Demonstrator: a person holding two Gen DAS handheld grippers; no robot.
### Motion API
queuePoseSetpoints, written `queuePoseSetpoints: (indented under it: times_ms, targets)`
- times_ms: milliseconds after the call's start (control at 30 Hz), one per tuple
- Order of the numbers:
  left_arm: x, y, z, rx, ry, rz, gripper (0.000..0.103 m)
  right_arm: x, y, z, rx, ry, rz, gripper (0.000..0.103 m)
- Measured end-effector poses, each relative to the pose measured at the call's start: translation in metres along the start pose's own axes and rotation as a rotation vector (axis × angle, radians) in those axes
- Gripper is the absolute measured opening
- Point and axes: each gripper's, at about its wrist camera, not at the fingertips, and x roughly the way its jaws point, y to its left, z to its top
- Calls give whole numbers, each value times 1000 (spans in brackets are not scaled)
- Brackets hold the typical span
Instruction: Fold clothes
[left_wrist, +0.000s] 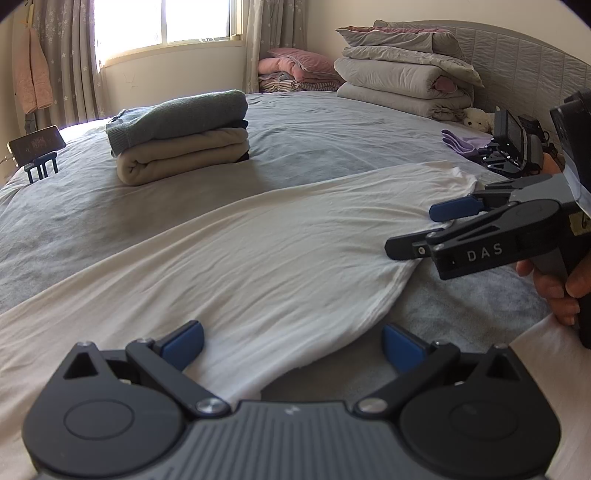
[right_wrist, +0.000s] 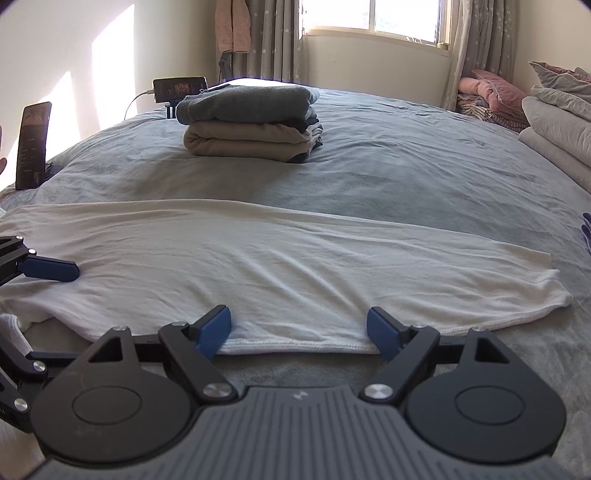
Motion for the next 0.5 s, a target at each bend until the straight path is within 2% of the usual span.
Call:
queuePoseSetpoints:
  times_ms: [500]
  targets:
    - [0, 0, 0, 0, 0, 0, 103, -19, 6, 4, -44, -38, 4, 85]
